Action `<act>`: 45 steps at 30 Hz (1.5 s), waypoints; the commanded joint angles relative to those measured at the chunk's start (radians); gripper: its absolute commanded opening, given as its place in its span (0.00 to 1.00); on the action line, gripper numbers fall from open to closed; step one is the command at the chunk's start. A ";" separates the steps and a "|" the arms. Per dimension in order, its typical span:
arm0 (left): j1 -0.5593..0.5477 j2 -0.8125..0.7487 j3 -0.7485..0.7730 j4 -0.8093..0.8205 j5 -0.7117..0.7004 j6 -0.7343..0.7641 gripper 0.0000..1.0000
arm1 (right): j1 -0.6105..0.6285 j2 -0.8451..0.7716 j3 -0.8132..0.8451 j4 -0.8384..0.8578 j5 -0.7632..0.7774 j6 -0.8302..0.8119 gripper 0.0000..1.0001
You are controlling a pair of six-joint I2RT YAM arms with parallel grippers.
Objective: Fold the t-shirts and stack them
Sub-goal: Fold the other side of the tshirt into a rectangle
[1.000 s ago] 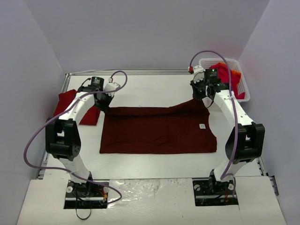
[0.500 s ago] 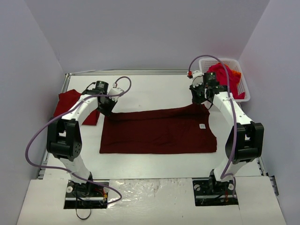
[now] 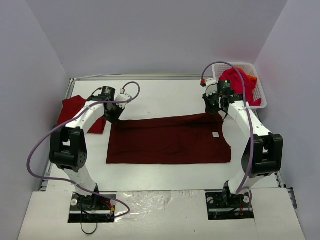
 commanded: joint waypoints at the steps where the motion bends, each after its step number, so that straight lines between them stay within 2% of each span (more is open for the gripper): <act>1: -0.003 -0.065 -0.005 -0.002 -0.007 0.018 0.02 | -0.007 -0.058 -0.006 -0.017 0.007 -0.014 0.00; 26: -0.009 -0.076 -0.068 0.028 -0.034 0.040 0.02 | -0.007 -0.060 -0.117 -0.052 -0.020 -0.043 0.00; 45: -0.064 -0.042 -0.134 0.073 -0.169 0.083 0.02 | -0.007 -0.003 -0.200 -0.057 -0.020 -0.060 0.00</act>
